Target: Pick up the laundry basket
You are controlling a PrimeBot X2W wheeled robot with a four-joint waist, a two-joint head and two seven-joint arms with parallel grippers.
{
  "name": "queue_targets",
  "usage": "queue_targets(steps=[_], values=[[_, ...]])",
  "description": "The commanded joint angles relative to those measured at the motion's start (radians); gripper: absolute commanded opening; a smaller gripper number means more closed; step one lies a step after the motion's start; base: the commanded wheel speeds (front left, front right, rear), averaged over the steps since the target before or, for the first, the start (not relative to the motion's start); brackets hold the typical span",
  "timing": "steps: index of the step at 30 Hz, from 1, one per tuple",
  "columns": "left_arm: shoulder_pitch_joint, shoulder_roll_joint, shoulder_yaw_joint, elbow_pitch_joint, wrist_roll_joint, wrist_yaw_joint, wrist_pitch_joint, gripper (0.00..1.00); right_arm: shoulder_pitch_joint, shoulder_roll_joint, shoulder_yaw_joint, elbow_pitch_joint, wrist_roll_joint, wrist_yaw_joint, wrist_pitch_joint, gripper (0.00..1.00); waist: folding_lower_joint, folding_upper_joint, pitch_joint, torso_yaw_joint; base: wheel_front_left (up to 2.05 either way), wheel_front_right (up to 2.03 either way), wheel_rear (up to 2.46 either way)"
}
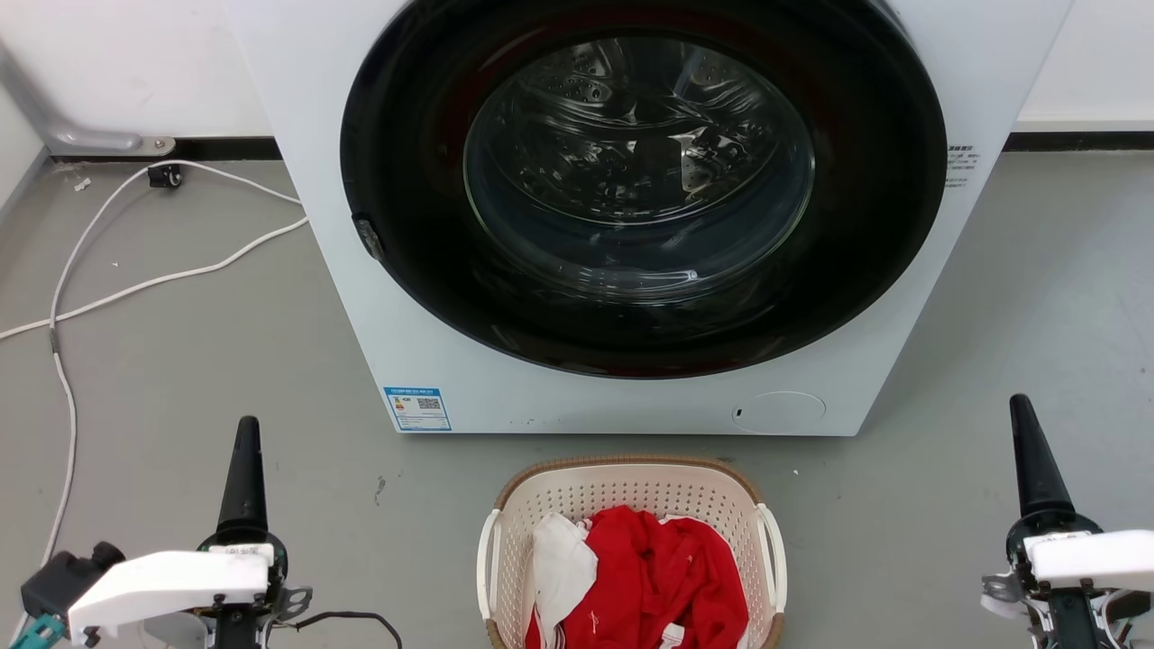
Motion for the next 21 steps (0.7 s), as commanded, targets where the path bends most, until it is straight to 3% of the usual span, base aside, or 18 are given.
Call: queue_targets(steps=[1,6,12,21], values=[[-0.002,0.004,-0.006,-0.044,0.057,0.012,-0.011,1.00,-0.027,-0.003,-0.002,-0.040,-0.063,0.002,-0.012,1.00,0.0000,0.0000,0.001,0.000,0.00,0.00,0.00],[0.006,0.004,-0.039,-0.103,0.167,0.043,-0.029,1.00,-0.030,-0.003,0.016,-0.109,-0.209,0.002,-0.030,1.00,0.0000,0.0000,0.003,0.001,0.00,0.00,0.00],[0.021,0.004,-0.088,-0.160,0.325,0.047,-0.050,1.00,-0.021,-0.003,0.056,-0.177,-0.396,0.002,-0.050,1.00,0.0000,0.0000,0.006,0.000,0.00,0.00,0.00],[0.029,0.007,-0.176,-0.216,0.577,0.068,-0.078,1.00,-0.002,-0.003,0.081,-0.220,-0.574,0.002,-0.079,1.00,0.0000,0.0000,0.011,-0.002,0.00,0.00,0.00]])
